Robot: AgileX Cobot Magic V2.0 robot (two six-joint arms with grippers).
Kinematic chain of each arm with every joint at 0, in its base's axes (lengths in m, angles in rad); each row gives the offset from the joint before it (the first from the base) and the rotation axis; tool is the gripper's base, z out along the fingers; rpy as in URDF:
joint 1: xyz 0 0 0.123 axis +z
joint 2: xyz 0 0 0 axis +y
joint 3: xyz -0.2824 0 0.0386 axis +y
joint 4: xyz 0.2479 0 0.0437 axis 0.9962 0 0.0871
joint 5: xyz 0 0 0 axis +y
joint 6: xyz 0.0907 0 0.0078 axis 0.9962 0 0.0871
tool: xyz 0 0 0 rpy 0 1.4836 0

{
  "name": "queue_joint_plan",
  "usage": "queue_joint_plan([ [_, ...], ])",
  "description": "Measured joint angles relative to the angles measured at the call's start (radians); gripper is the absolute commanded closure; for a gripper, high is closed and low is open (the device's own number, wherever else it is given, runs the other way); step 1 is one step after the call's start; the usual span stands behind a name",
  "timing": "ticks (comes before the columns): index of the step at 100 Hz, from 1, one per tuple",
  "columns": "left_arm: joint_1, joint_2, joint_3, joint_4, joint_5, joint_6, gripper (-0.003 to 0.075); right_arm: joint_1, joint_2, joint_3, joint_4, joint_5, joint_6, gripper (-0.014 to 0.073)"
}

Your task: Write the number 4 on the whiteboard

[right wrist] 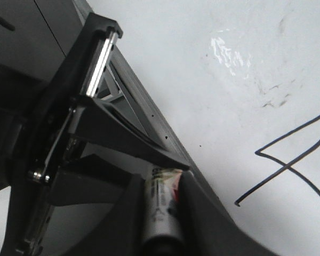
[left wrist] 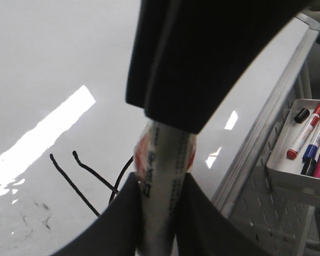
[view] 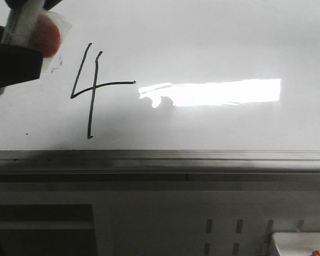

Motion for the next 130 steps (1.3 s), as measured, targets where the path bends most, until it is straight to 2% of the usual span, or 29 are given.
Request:
queue_joint_plan([
  [11, 0.000, 0.000, 0.000, 0.006, 0.002, 0.002, 0.0741, 0.000, 0.000, 0.000, 0.000, 0.002, 0.000, 0.0643],
  [16, 0.000, 0.000, 0.000, 0.006, 0.004, 0.002, 0.0741, 0.000, 0.000, 0.000, 0.000, 0.002, -0.002, 0.0568],
  [21, 0.000, 0.000, 0.000, 0.004, 0.004, 0.000, 0.0741, 0.000, 0.000, 0.000, 0.000, -0.002, -0.017, 0.0422],
  [23, 0.000, 0.000, 0.000, -0.002, 0.004, 0.000, 0.0741, 0.000, 0.000, 0.000, 0.000, -0.007, -0.022, 0.0314],
  [31, 0.000, 0.000, 0.000, -0.067, 0.013, -0.013, 0.0741, 0.000, 0.002, 0.000, 0.000, -0.028, -0.041, 0.0030],
  [36, 0.000, 0.000, 0.000, -0.146, 0.039, -0.021, 0.0741, 0.000, 0.002, 0.000, -0.013, -0.048, -0.046, -0.0078],
  [53, 0.004, 0.022, -0.052, -0.593, 0.207, -0.031, 0.0741, 0.000, -0.042, 0.000, -0.040, -0.131, -0.049, 0.0018],
  [66, 0.015, 0.095, -0.101, -0.739, 0.285, -0.036, 0.0741, 0.000, -0.091, 0.000, -0.045, -0.152, -0.049, 0.0093],
  [79, 0.015, 0.168, -0.157, -0.866, 0.334, -0.036, 0.0741, 0.000, -0.103, 0.000, -0.045, -0.133, -0.049, 0.0104],
  [93, 0.015, 0.216, -0.188, -0.924, 0.350, -0.039, 0.0741, 0.000, -0.103, 0.000, -0.045, -0.094, -0.049, 0.0104],
  [117, 0.015, 0.224, -0.202, -0.940, 0.351, -0.039, 0.0738, 0.000, -0.103, 0.000, -0.045, -0.076, -0.049, 0.0104],
  [124, 0.015, 0.224, -0.202, -0.942, 0.351, -0.041, 0.0694, 0.000, -0.103, 0.000, -0.045, -0.072, -0.049, 0.0104],
  [130, 0.015, 0.224, -0.202, -0.942, 0.351, -0.041, 0.0600, 0.000, -0.103, 0.000, -0.045, -0.070, -0.049, 0.0104],
])
